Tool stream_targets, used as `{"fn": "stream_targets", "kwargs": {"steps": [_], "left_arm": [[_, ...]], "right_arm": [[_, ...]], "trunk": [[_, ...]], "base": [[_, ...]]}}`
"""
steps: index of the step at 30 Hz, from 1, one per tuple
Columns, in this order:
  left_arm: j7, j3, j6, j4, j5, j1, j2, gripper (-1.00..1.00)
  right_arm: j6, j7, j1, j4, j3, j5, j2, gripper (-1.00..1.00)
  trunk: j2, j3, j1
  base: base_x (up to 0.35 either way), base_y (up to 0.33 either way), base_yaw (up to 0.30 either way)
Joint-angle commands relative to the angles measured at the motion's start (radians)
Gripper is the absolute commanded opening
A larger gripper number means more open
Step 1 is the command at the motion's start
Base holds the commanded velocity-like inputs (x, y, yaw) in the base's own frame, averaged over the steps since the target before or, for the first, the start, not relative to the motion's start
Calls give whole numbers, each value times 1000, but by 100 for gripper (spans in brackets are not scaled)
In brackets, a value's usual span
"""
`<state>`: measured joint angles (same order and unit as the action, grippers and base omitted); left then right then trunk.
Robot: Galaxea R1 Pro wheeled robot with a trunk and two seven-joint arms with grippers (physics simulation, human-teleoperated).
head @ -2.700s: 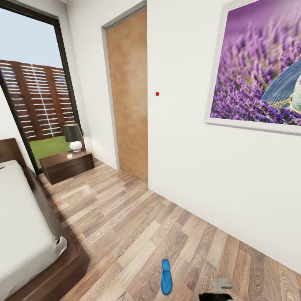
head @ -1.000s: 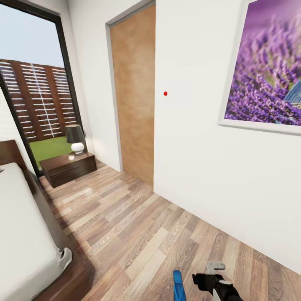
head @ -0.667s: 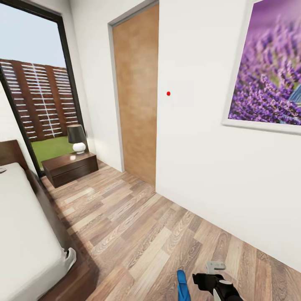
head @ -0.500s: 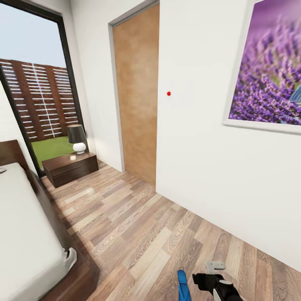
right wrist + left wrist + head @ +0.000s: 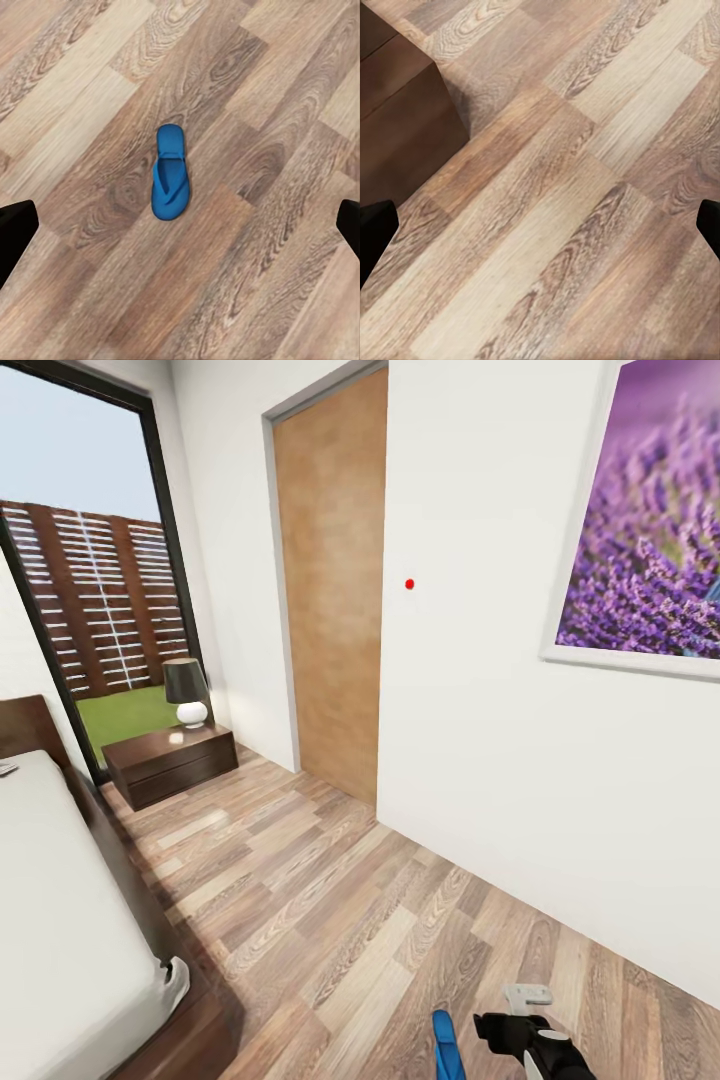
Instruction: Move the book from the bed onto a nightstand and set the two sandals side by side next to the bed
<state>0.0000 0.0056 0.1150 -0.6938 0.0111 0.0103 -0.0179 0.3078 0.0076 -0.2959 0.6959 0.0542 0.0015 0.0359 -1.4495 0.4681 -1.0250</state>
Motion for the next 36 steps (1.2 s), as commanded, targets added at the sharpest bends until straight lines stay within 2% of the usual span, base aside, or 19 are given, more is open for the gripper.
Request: {"fn": "stream_targets", "kwargs": {"steps": [1, 21, 36], "left_arm": [[0, 1, 2, -1, 1, 0, 0, 100], [1, 1, 2, -1, 1, 0, 0, 100], [1, -1, 2, -1, 0, 0, -1, 100]], "right_arm": [[6, 1, 0, 2, 1, 0, 0, 100], [-1, -1, 0, 2, 3, 2, 2, 100], [8, 1, 0, -1, 2, 4, 1, 100]], "trunk": [[-1, 1, 0], [-1, 1, 0], [-1, 1, 0]], "base": [[3, 4, 0], [16, 0, 0], [167, 0, 0]]}}
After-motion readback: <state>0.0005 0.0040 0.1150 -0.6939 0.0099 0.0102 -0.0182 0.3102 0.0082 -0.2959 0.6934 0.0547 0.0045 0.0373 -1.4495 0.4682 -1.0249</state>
